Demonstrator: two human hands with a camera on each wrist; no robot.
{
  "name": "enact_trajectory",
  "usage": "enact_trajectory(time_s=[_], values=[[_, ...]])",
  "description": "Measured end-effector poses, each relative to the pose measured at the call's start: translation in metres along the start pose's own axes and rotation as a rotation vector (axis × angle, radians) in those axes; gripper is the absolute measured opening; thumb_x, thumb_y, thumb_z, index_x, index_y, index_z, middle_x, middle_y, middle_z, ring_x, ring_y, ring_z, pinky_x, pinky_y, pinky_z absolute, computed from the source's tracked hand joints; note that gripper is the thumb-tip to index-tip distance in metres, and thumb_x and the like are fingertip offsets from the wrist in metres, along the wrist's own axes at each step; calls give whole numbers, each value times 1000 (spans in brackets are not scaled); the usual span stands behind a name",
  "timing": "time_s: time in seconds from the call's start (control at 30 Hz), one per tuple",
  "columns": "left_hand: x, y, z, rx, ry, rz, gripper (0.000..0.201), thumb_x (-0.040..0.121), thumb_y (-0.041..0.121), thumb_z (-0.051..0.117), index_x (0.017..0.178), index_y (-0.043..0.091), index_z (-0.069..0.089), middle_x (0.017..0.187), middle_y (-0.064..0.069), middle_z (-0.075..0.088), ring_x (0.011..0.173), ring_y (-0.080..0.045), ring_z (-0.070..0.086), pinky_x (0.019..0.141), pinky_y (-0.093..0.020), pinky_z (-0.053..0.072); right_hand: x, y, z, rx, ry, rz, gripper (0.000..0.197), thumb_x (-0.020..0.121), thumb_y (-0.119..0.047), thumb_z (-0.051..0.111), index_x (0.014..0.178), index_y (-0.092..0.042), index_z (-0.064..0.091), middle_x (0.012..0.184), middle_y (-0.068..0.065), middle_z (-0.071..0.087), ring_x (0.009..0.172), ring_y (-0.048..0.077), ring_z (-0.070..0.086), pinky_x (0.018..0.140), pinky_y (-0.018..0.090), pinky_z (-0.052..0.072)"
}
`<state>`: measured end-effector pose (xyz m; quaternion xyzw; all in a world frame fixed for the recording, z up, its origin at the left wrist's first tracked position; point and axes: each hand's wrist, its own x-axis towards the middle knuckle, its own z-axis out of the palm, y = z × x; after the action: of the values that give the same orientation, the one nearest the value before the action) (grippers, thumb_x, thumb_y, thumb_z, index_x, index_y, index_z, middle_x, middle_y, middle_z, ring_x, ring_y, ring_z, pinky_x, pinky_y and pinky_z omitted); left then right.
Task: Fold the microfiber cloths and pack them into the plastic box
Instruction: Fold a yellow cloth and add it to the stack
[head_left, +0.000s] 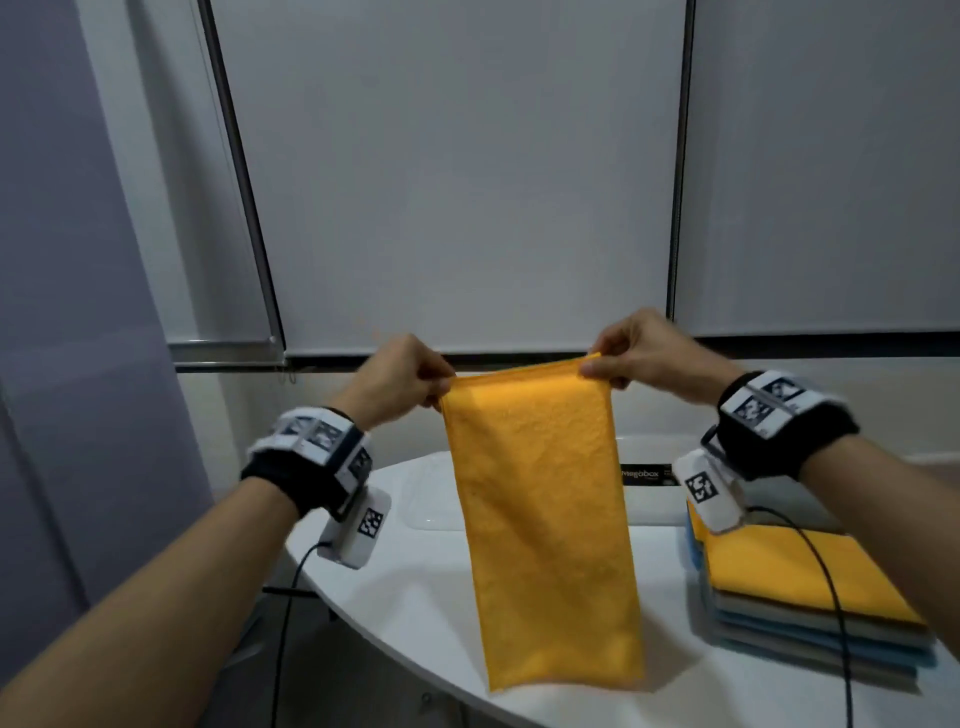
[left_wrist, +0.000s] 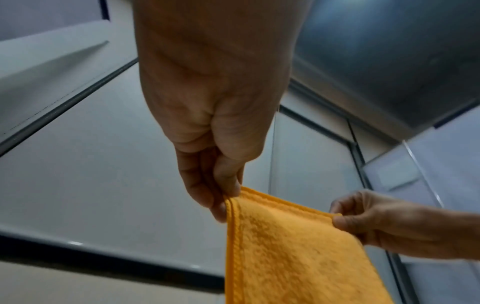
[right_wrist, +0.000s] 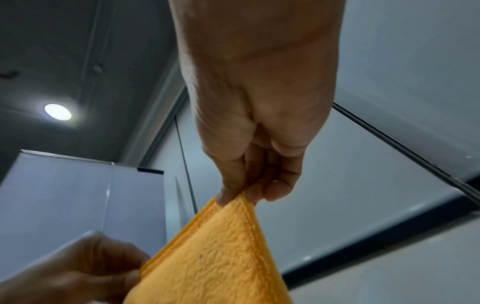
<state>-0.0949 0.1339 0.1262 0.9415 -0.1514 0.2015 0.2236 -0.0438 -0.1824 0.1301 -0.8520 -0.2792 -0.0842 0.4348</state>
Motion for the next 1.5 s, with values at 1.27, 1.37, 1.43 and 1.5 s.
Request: enact_trajectory(time_s=[1.27,1.37,1.43,1.5], values=[[-86,-79,240,-810,-93,-642,18,91,-9,51,86,6,60,72,-15,54,66,-25,49,66,-39,49,-79,191,176,224,55,710,17,101,-19,56,97,-4,61,74,11,55,64,24,54,54,34,49],[-75,-86,255,-743,-73,-680,34,85,-12,47,74,9,72,80,-14,66,74,-29,59,66,-35,53,-71,202,182,129,71,689,28,99,-26,58,83,-3,56,76,15,54,67,28,56,62,44,56],[-70,-88,262,-713,-71,-710,34,84,-9,49,81,11,77,83,-13,69,77,-29,62,67,-34,54,-69,205,185,90,62,699,28,99,-27,58,82,-6,53,74,15,51,64,28,54,56,42,55],[-67,-87,267,-683,-92,-720,29,84,-5,54,95,9,77,91,-16,70,80,-28,63,70,-33,52,-66,209,187,63,23,714,23,96,-25,63,83,-8,54,71,15,51,57,27,52,47,34,46]])
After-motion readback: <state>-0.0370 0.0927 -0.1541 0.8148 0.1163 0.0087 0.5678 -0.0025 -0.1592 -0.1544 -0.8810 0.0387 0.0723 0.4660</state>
